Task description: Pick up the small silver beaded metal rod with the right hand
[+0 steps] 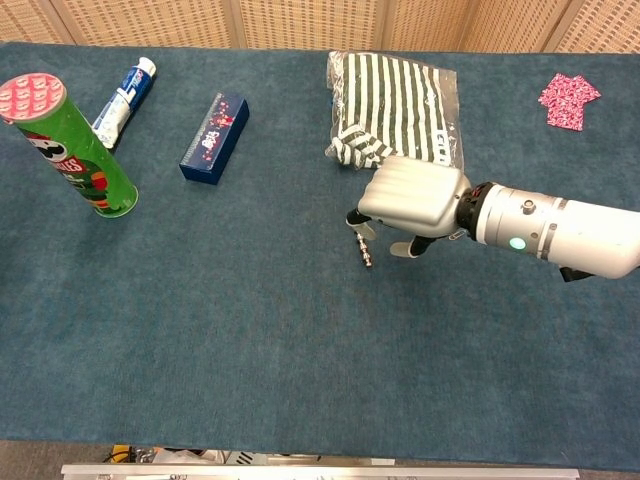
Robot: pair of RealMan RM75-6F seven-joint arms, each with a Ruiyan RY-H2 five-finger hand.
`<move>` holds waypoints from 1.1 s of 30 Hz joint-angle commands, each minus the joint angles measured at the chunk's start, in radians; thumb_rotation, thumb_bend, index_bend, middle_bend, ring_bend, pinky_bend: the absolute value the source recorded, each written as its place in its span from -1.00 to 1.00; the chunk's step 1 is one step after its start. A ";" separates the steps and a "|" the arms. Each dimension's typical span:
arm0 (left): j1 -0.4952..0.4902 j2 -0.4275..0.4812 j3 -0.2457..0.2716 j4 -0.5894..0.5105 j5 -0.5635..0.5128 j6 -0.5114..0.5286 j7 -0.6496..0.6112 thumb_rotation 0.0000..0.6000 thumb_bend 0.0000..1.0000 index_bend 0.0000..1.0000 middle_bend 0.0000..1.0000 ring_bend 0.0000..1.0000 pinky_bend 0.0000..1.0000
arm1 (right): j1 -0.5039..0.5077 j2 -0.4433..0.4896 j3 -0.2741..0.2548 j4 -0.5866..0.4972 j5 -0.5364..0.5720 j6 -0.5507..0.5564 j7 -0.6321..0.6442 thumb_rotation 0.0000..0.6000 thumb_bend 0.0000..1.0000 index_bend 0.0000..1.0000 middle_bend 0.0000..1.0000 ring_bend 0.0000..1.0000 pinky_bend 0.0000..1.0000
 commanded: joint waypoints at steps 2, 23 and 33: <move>0.002 0.000 -0.001 0.001 -0.004 0.001 -0.002 1.00 -0.71 -0.96 -0.84 -0.88 -0.96 | 0.011 -0.029 -0.009 0.034 0.015 -0.002 0.011 1.00 -0.55 0.01 0.76 0.87 1.00; 0.000 -0.003 -0.003 0.000 -0.020 -0.007 0.004 1.00 -0.71 -0.96 -0.84 -0.88 -0.96 | 0.049 -0.143 -0.056 0.181 0.016 0.027 0.102 1.00 -0.55 0.01 0.76 0.89 1.00; 0.001 -0.007 -0.003 0.002 -0.019 -0.003 0.004 1.00 -0.71 -0.96 -0.84 -0.88 -0.96 | 0.060 -0.160 -0.066 0.206 0.025 0.031 0.117 1.00 -0.55 0.01 0.76 0.89 1.00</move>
